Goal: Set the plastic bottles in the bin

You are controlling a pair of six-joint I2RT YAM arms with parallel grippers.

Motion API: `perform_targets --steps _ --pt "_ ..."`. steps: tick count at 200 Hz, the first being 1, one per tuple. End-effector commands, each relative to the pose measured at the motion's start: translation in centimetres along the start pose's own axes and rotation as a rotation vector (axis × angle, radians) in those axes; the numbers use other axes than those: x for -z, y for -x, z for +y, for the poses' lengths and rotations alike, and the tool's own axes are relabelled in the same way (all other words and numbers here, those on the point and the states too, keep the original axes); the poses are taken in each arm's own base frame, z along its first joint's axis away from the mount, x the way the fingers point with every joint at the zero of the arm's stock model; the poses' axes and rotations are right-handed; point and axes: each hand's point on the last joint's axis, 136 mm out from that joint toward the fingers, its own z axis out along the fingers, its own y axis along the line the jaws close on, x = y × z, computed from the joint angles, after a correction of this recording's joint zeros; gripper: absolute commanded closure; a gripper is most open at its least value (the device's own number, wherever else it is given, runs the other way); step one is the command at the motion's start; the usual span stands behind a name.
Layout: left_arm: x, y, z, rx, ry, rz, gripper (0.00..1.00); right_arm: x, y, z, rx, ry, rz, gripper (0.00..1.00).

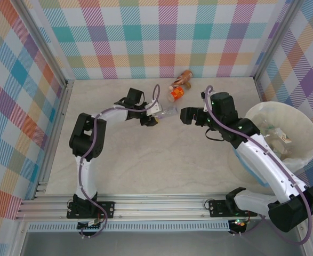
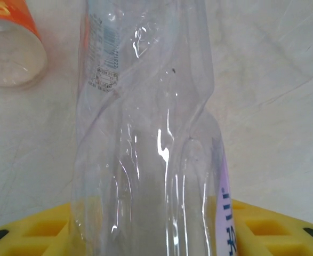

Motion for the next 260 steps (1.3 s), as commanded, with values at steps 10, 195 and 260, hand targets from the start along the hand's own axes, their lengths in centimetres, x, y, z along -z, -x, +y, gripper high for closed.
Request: perform_targets --steps 10,195,260 --pt "4.6 5.0 0.0 0.021 0.061 -0.169 0.77 0.5 2.1 0.4 -0.063 0.015 -0.112 0.0" --pt "14.9 12.9 -12.0 0.637 -0.001 -0.538 1.0 -5.8 1.3 5.1 -0.315 0.293 -0.002 0.0" --pt "14.8 13.5 -12.9 0.622 -0.058 -0.549 1.0 -6.9 1.9 9.0 -0.317 0.525 -0.004 0.0"
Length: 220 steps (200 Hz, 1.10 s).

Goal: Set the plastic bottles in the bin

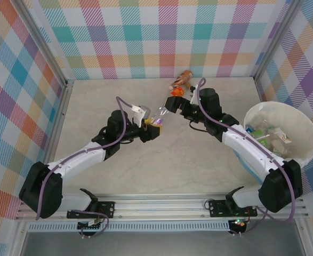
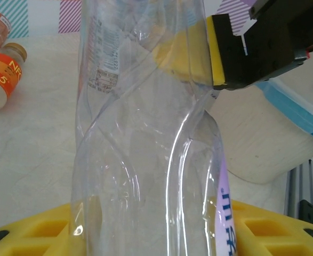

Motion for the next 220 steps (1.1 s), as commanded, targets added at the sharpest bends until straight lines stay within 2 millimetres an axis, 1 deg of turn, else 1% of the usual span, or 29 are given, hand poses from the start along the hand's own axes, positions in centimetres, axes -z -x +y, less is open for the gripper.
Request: perform_targets --steps 1,14,34,44,55,60,69,88,108,122,138,146,164,175,193,205,213,220 --pt "0.0 1.3 -1.9 -0.02 -0.082 -0.04 1.0 -1.0 -0.4 3.3 0.004 0.202 0.027 0.0" --pt "-0.3 1.5 -2.2 -0.02 -0.099 -0.038 1.0 -1.7 -0.7 3.9 0.0 0.228 0.052 0.0" --pt "-0.8 1.7 -2.4 -0.021 -0.11 -0.037 0.99 -2.8 -1.2 3.3 0.0 0.181 0.064 0.0" --pt "-0.9 1.7 -2.3 -0.022 -0.108 -0.034 0.97 -2.9 -1.2 3.2 0.0 0.18 0.057 0.0" --pt "-1.1 1.6 -2.1 -0.023 -0.102 -0.027 0.95 -2.8 -1.3 3.6 0.005 0.201 0.058 0.0" --pt "-1.2 1.7 -2.0 -0.022 -0.097 -0.026 0.94 -2.7 -1.3 3.6 0.004 0.203 0.058 0.03" --pt "-1.3 1.6 -1.8 -0.019 -0.091 -0.023 0.92 -2.5 -1.3 3.8 0.007 0.207 0.058 0.11" --pt "-1.6 1.5 -1.5 -0.011 -0.082 -0.021 0.86 -1.9 -1.5 3.8 0.021 0.204 0.053 0.23" --pt "-1.8 1.5 -1.3 0.003 -0.075 -0.013 0.79 -1.3 -1.4 3.8 0.039 0.199 0.042 0.34" --pt "-1.9 1.6 -1.0 0.015 -0.062 -0.019 0.74 -1.1 -1.4 3.7 0.049 0.186 0.035 0.38" --pt "-1.8 1.9 -1.0 0.014 -0.059 -0.037 0.66 -0.9 -1.2 3.7 0.06 0.182 0.029 0.41" --pt "-1.8 1.9 -1.0 0.015 -0.059 -0.04 0.6 -0.9 -1.2 3.8 0.065 0.184 0.025 0.43" --pt "-1.6 1.9 -1.3 0.012 -0.066 -0.043 0.34 -0.7 -1.1 3.8 0.07 0.184 0.02 0.45" --pt "-1.4 2.0 -1.6 0.003 -0.08 -0.044 0.24 -0.6 -1.1 3.9 0.075 0.182 0.021 0.45" --pt "-0.8 2.2 -2.2 -0.016 -0.099 -0.06 0.11 -0.4 -1.0 3.9 0.083 0.177 0.017 0.47" --pt "-0.4 2.3 -2.2 -0.027 -0.089 -0.072 0.06 -0.2 -0.9 3.9 0.089 0.171 0.01 0.48" --pt "-0.1 2.4 -2.2 -0.036 -0.075 -0.08 0.01 0.0 -0.8 3.9 0.094 0.165 0.002 0.48" --pt "0.2 2.4 -2.1 -0.044 -0.065 -0.086 0.0 0.2 -0.6 3.8 0.1 0.158 -0.007 0.48"
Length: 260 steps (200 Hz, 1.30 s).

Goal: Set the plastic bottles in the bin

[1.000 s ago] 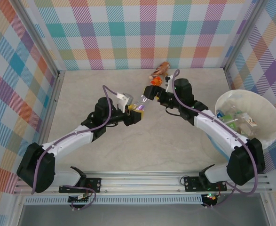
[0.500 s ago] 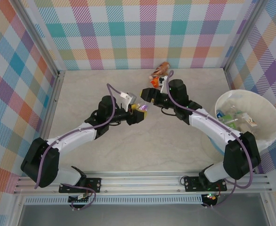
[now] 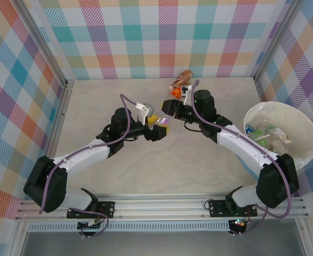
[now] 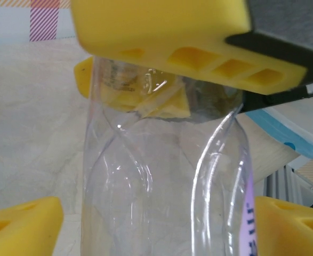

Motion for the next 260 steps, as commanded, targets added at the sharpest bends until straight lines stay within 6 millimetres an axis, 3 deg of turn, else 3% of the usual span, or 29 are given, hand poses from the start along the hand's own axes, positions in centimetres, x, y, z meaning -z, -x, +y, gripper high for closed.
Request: perform_targets --steps 1,59,110,162,216,260 --pt "1.3 1.2 -1.0 -0.053 0.0 -0.055 0.0 1.3 0.7 1.4 0.056 0.014 -0.038 0.48" --pt "3.8 1.9 1.3 -0.066 0.197 -0.127 0.0 4.9 2.4 1.2 0.157 -0.108 -0.136 0.51" --pt "5.6 3.3 2.9 0.002 0.337 -0.186 0.0 10.1 3.8 0.3 0.27 -0.309 -0.223 0.53" --pt "7.3 2.0 8.3 0.139 0.634 -0.193 0.0 17.6 5.9 0.7 0.397 -0.501 -0.355 0.54" --pt "7.1 0.4 10.0 0.229 0.691 -0.175 0.0 27.4 7.3 1.0 0.489 -0.753 -0.503 0.54" --pt "6.5 0.1 10.1 0.224 0.667 -0.155 0.0 32.9 7.1 -0.3 0.454 -0.935 -0.561 0.53"
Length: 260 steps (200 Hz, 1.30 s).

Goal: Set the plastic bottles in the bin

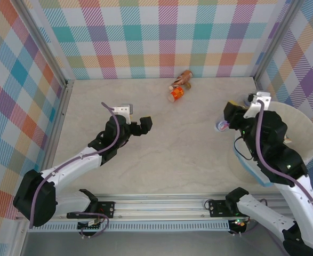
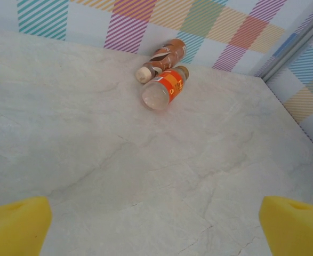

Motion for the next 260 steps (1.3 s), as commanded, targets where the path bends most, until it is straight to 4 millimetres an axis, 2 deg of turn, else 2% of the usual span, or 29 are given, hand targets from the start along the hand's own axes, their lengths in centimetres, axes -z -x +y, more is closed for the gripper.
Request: perform_targets --steps 1,34,73,101,151,174,197,224,241,260 --pt "-0.3 0.8 -0.2 0.014 -0.01 -0.008 0.0 1.4 -0.4 -3.7 0.052 -0.156 0.021 0.53" --pt "-0.5 0.6 -1.8 -0.002 -0.106 -0.003 0.0 2.4 -0.6 -6.6 0.069 -0.289 0.019 0.52" --pt "-0.5 0.4 -1.5 -0.006 -0.091 -0.005 0.0 2.4 -1.0 -8.2 0.077 -0.38 0.014 0.51" --pt "-0.5 0.2 -1.2 -0.009 -0.081 0.002 0.0 2.3 -2.1 -9.4 0.065 -0.423 0.026 0.52" --pt "-0.7 0.0 -0.9 -0.021 -0.073 0.01 0.0 1.0 -4.1 -9.5 0.013 -0.4 0.079 0.52" --pt "-0.5 -0.1 -0.9 -0.022 -0.072 0.013 0.0 -0.1 -4.5 -8.4 -0.001 -0.345 0.108 0.53" --pt "-0.4 -0.1 -0.6 -0.026 -0.058 0.014 0.0 -0.2 -2.5 -7.1 -0.018 -0.273 0.065 0.54" --pt "-0.5 -0.2 -0.4 -0.032 -0.047 0.012 0.0 1.1 2.4 -5.6 -0.008 -0.192 -0.074 0.57" --pt "-0.7 -0.2 -0.4 -0.028 -0.049 0.017 0.0 1.6 4.6 -6.6 0.048 -0.27 -0.139 0.58" --pt "-0.9 -0.3 -0.6 -0.022 -0.056 0.025 0.0 1.4 5.5 -8.9 0.138 -0.437 -0.161 0.58"
